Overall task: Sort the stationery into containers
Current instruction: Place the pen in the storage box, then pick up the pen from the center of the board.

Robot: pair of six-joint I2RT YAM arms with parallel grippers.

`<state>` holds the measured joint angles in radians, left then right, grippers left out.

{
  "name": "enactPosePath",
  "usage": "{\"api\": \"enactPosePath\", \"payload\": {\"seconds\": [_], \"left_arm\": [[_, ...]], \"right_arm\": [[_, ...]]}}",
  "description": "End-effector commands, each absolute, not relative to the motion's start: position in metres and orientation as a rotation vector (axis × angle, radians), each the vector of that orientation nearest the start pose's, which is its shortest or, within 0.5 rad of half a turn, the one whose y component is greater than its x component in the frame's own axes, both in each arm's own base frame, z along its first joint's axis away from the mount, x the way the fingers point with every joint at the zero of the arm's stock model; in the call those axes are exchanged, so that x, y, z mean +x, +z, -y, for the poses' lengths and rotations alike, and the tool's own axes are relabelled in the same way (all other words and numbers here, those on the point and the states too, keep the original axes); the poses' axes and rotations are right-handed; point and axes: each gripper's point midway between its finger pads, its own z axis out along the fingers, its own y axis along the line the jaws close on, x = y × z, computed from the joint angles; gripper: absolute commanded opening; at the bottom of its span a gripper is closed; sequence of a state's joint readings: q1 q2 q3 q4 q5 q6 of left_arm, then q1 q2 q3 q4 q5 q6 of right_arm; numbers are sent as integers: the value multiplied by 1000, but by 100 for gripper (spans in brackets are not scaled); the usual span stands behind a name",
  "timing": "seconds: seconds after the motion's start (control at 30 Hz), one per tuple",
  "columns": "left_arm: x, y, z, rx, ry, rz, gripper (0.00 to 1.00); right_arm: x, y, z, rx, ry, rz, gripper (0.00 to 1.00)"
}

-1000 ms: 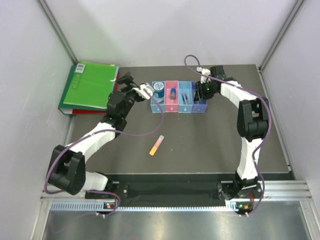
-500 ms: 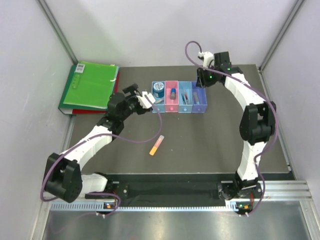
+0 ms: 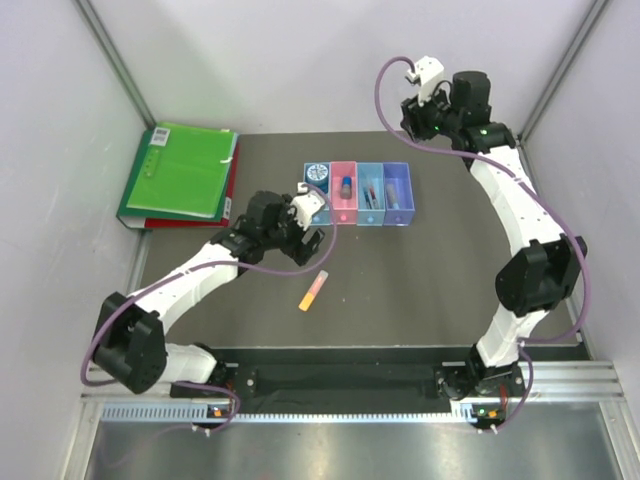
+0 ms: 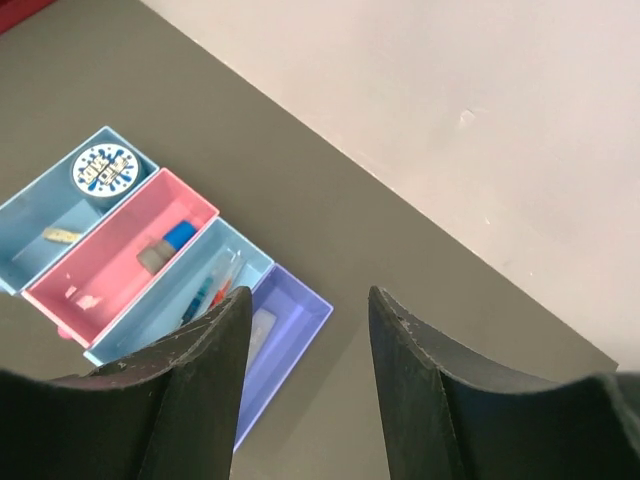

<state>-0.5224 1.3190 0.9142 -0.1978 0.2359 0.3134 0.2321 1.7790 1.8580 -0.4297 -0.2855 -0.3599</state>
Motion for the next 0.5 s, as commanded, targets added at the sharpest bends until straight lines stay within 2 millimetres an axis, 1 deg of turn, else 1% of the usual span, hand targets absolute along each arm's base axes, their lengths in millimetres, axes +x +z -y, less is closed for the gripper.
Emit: {"api": "enactPosePath", "payload": {"seconds": [0.0, 0.03, 0.07, 0.1, 0.13, 0.17, 0.2, 0.23, 0.27, 0.3, 0.37, 0.4, 0.47], "left_arm": [[289, 131, 231, 807, -464, -2166, 91], [282, 123, 233, 823, -471, -2191, 90], [277, 116, 230, 826, -443, -2219, 91], [269, 111, 234, 852, -451, -2232, 90], [263, 105, 233, 868, -444, -2251, 90], [255, 94, 226, 874, -417, -2305, 89], [246, 88, 226, 890, -415, -2331, 89], [239, 78, 220, 902, -400, -2363, 88], [235, 74, 220, 853, -419, -2395, 88], [234, 77, 222, 848, -432, -2376, 88], [229, 71, 223, 828, -442, -2400, 88], [227, 65, 226, 824, -454, -2417, 88], [221, 52, 224, 772, -462, -2473, 88]], "right_arm": [[494, 347, -160, -786, 169, -1660, 50], [492, 347, -160, -787, 168, -1656, 50], [491, 346, -159, -784, 167, -1653, 50], [487, 341, -159, -787, 170, -1661, 50], [486, 340, -159, -787, 173, -1663, 50], [485, 341, -159, -780, 171, -1662, 51], [484, 339, -159, -779, 173, -1667, 51], [484, 340, -160, -774, 178, -1665, 51], [483, 340, -160, -772, 174, -1665, 51], [482, 341, -160, -769, 174, -1663, 51], [482, 342, -160, -762, 168, -1658, 51], [482, 343, -160, -757, 169, -1659, 51], [482, 344, -159, -752, 165, -1657, 51]]}}
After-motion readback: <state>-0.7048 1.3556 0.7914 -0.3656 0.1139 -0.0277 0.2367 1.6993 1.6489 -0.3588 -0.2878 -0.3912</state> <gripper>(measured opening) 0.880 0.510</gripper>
